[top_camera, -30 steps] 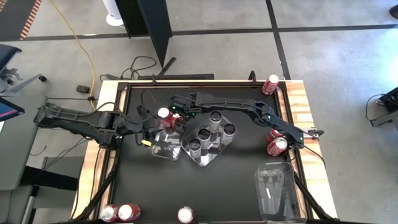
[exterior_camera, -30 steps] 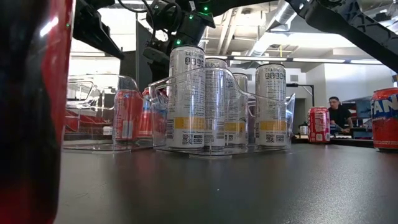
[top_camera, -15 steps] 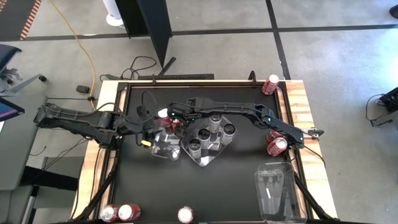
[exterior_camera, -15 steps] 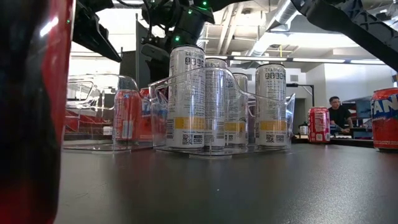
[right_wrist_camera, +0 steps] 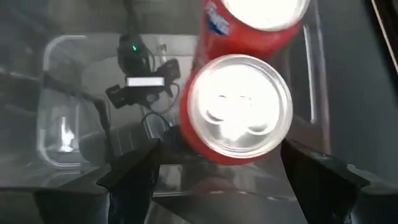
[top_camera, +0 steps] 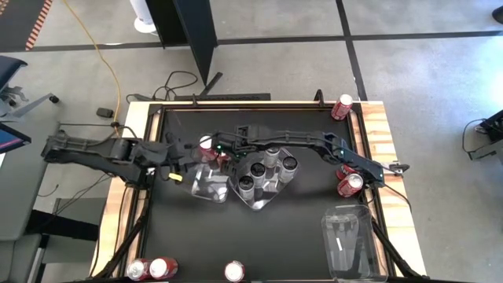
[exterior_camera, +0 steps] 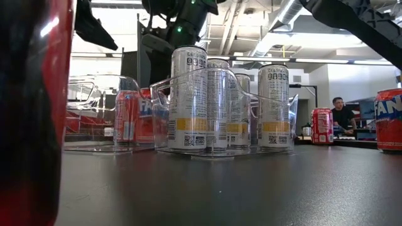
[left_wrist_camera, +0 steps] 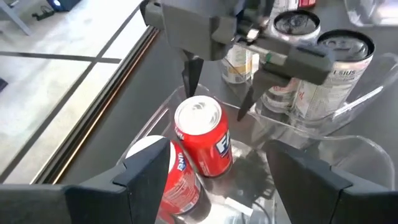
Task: Sort soda cans
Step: Put the orange soda can into the left transparent bin
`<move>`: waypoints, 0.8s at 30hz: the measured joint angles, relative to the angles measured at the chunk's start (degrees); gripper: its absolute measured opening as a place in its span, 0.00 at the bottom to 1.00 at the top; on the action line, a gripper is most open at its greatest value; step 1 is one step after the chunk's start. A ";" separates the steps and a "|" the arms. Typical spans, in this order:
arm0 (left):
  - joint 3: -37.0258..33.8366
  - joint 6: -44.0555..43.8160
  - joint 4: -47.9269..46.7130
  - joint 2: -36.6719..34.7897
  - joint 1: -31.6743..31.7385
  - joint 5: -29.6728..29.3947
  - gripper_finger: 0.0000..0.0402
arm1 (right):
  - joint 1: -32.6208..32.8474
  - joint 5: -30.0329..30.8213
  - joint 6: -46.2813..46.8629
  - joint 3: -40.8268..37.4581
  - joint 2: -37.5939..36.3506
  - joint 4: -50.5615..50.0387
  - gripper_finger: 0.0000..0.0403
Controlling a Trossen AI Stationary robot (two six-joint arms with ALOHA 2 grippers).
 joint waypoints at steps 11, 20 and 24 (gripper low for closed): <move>0.02 -1.62 -3.57 -2.16 0.00 0.02 0.65 | -0.59 1.70 1.17 0.00 0.02 -1.20 0.86; 0.01 -0.74 -5.24 -2.23 0.00 0.05 0.65 | 1.28 2.10 0.11 0.04 -2.49 -0.67 0.86; 0.01 -0.10 -4.87 -2.23 0.00 0.71 0.65 | 2.16 4.28 -0.53 0.04 -4.01 -1.05 0.86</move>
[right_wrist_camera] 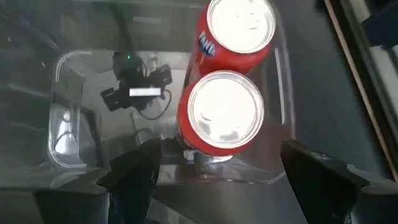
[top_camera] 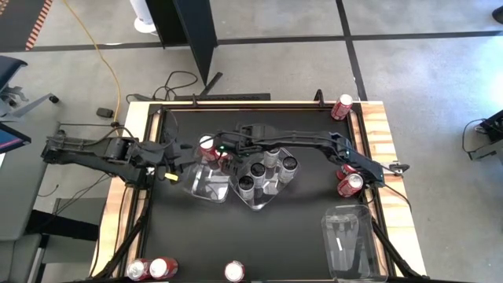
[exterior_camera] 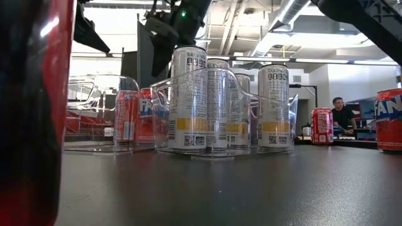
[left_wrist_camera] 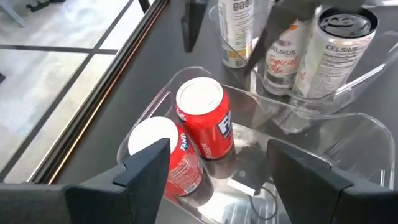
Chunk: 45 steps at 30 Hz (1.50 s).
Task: Sort soda cans
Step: Put the orange soda can into the left transparent bin
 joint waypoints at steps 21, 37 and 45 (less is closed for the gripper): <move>3.17 -1.05 -5.97 2.46 -12.71 34.51 0.65 | 6.72 5.13 -2.05 0.00 -9.17 -0.59 0.86; 8.20 -14.63 -8.92 20.09 -43.84 34.92 0.65 | 8.69 8.55 7.54 0.00 -9.15 -0.42 0.86; 13.65 -9.75 -15.07 21.00 -47.95 34.03 0.65 | 9.39 11.01 15.06 0.00 -9.15 -0.13 0.85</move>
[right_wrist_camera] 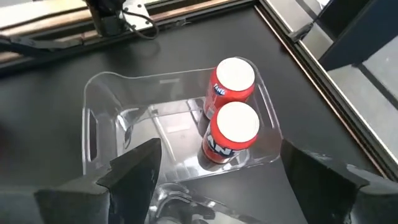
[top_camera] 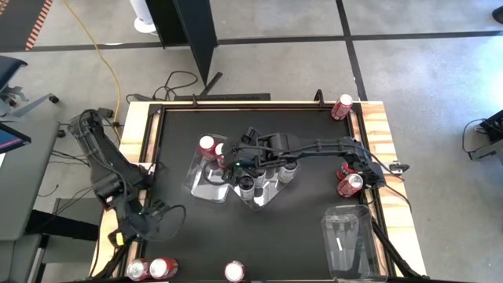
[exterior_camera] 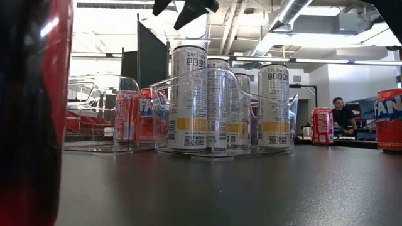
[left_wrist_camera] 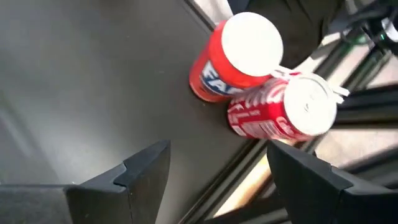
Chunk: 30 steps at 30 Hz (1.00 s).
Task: Sort soda cans
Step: Put the orange soda can into the left transparent bin
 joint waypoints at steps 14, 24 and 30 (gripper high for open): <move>6.93 -2.16 0.51 5.85 -3.98 -11.00 0.61 | 5.46 9.71 5.57 -0.02 0.02 0.59 0.82; 17.13 -19.69 -7.16 14.51 -5.44 -10.54 0.58 | 8.41 16.36 0.65 -1.40 0.13 2.51 0.82; 21.33 -30.30 -5.92 21.37 -9.58 -10.21 0.73 | 9.63 16.50 -1.94 -1.37 0.86 4.31 0.82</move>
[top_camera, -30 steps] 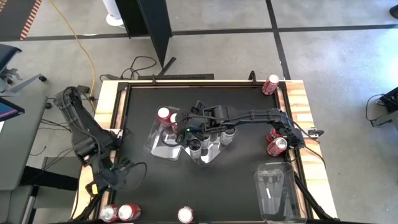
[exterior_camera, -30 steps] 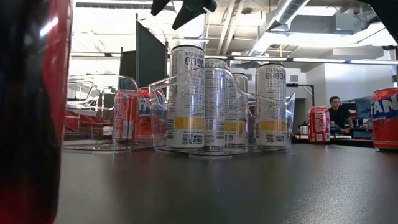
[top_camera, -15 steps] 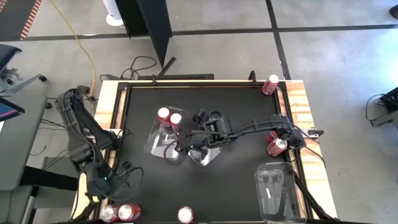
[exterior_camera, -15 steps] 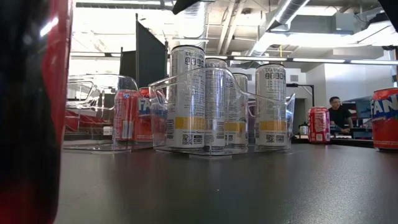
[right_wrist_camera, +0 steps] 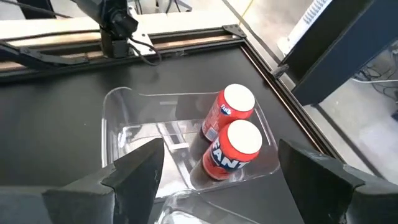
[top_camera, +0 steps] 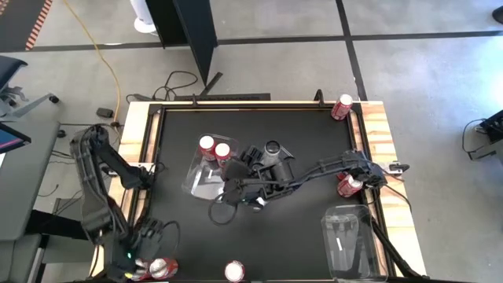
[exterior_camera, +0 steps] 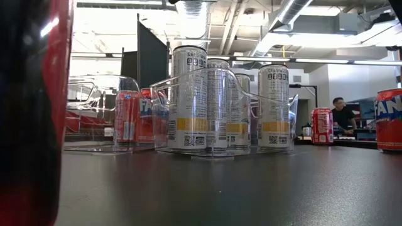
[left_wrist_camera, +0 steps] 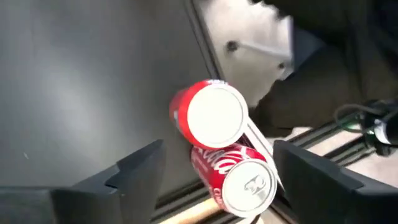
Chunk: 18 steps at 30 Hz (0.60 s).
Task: Sort soda cans
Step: Put the orange soda can into the left transparent bin
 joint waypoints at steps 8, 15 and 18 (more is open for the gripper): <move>7.95 -8.75 -5.83 11.21 -0.29 4.33 0.87 | 1.81 -0.03 -1.34 -0.01 0.01 0.07 0.82; 20.73 -16.08 -15.47 18.65 1.23 -2.13 0.87 | 4.15 -0.64 -4.07 0.01 0.01 0.02 0.82; 22.43 -19.53 -16.20 21.63 1.24 -3.78 0.87 | 5.23 -0.66 -5.45 0.01 0.01 -0.01 0.82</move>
